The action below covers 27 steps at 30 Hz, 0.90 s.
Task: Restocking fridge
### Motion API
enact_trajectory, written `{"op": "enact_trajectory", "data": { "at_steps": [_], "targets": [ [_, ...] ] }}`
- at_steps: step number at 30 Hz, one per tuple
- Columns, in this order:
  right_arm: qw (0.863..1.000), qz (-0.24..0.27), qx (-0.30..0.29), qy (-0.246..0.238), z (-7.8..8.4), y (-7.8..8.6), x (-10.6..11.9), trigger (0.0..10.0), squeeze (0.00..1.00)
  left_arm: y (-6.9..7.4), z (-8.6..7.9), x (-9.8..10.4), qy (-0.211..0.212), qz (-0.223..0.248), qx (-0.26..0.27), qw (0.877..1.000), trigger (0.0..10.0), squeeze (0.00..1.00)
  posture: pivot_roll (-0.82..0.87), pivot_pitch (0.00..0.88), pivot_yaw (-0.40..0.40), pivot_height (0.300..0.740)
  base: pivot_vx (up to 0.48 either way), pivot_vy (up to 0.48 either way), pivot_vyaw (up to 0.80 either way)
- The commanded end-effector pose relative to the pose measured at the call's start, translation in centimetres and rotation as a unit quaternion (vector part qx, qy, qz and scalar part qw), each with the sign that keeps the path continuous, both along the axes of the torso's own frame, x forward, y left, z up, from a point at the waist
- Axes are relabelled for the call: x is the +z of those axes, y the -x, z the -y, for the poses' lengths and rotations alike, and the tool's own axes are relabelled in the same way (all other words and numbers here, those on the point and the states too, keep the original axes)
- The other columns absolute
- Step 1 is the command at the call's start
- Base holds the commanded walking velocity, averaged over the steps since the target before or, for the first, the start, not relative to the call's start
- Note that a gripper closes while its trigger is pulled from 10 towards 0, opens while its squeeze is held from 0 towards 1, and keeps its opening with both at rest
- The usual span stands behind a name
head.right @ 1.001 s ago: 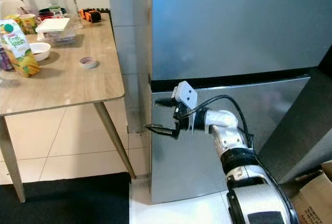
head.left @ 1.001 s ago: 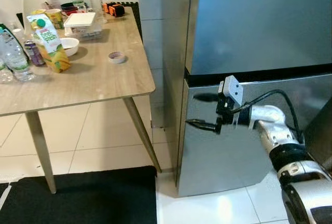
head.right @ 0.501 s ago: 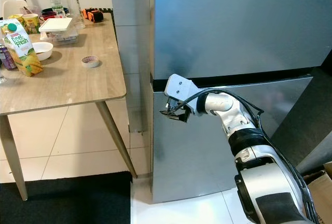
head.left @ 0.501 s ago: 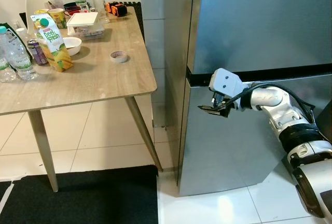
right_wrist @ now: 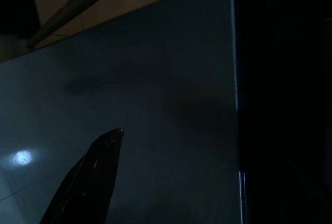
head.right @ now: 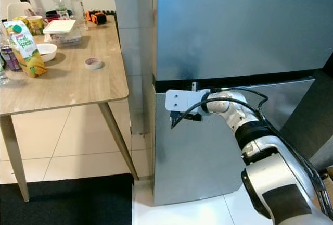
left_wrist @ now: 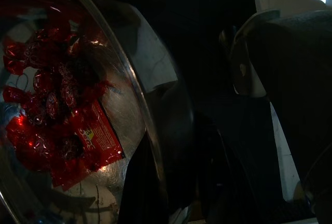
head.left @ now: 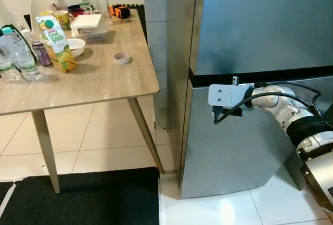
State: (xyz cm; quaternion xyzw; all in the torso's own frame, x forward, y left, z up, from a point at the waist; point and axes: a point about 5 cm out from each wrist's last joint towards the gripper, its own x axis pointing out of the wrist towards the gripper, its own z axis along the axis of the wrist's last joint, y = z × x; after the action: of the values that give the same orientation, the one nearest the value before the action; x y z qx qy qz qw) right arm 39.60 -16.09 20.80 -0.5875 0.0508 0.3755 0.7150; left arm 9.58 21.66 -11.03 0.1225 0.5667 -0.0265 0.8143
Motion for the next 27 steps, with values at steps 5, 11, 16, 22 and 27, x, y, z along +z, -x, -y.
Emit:
{"op": "enact_trajectory", "data": {
  "at_steps": [5, 11, 16, 22, 27],
  "targets": [
    [0.995, -0.083, 0.019, 0.048, 0.5, 0.9, -2.7, 10.0, 0.0, 0.3, 0.9, -0.2, 0.011, -0.007, -0.007, 1.0, 10.0, 0.0, -0.11, 0.0, -0.033, 0.74, 0.0, 0.0, 0.0],
    [0.991, -0.118, 0.038, 0.056, 0.6, 1.2, -2.6, 10.0, 0.0, 0.4, 0.8, -0.2, 0.01, -0.008, -0.006, 1.0, 10.0, 0.0, -0.11, 0.0, -0.033, 0.74, 0.0, 0.0, 0.0],
    [0.987, -0.138, 0.047, 0.066, 0.9, 1.6, -3.0, 10.0, 0.0, 0.5, 0.8, -0.3, 0.01, -0.009, -0.006, 1.0, 10.0, 0.0, -0.11, 0.0, -0.035, 0.74, 0.0, 0.0, 0.0],
    [0.984, -0.155, 0.05, 0.071, 1.4, 1.8, -3.1, 10.0, 0.0, 0.5, 0.9, -0.3, 0.011, -0.01, -0.006, 1.0, 10.0, 0.0, -0.12, 0.0, -0.035, 0.74, 0.0, 0.0, 0.0],
    [0.979, -0.18, 0.058, 0.08, 1.7, 2.1, -3.2, 10.0, 0.0, 0.5, 0.8, -0.3, 0.01, -0.01, -0.006, 1.0, 10.0, 0.0, -0.12, 0.0, -0.035, 0.74, 0.0, 0.0, 0.0]
  ]
}}
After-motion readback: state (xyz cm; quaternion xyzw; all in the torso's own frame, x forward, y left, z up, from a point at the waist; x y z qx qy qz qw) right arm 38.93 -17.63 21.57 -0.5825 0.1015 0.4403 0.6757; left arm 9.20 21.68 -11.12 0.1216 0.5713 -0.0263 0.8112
